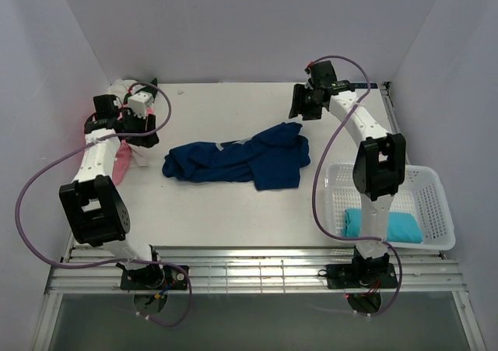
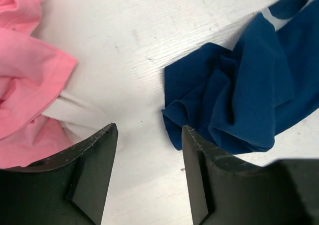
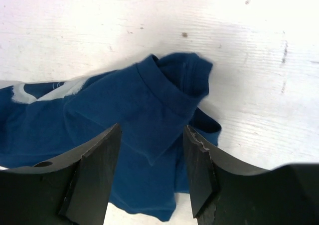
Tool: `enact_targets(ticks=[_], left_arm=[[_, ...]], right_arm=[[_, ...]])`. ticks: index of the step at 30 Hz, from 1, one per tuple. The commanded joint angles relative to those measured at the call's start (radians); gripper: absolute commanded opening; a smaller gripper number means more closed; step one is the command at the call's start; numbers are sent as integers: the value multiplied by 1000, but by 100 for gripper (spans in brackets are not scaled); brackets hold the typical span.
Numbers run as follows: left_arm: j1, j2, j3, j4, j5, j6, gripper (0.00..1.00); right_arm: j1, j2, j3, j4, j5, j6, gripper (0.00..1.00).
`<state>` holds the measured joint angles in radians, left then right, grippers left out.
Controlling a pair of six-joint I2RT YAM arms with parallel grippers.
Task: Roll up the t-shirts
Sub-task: Flatten out the T-shirt at the center of the board.
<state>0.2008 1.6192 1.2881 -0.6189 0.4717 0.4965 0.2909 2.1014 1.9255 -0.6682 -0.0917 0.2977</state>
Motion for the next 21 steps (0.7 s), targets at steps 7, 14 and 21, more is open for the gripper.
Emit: enact_targets(ticks=[7,14,21], left_arm=[[-17,-171,-257,-29,29,25,49],[-120,-177,-391,108,-153,45,66],[-149,-91,-357,218,-202,11,69]], right_arm=[[-27,-219,-281,71,-91,15,51],[-25,-205,-418,101,-146,14,50],[-16,-124,-344,137,-174,-34,50]])
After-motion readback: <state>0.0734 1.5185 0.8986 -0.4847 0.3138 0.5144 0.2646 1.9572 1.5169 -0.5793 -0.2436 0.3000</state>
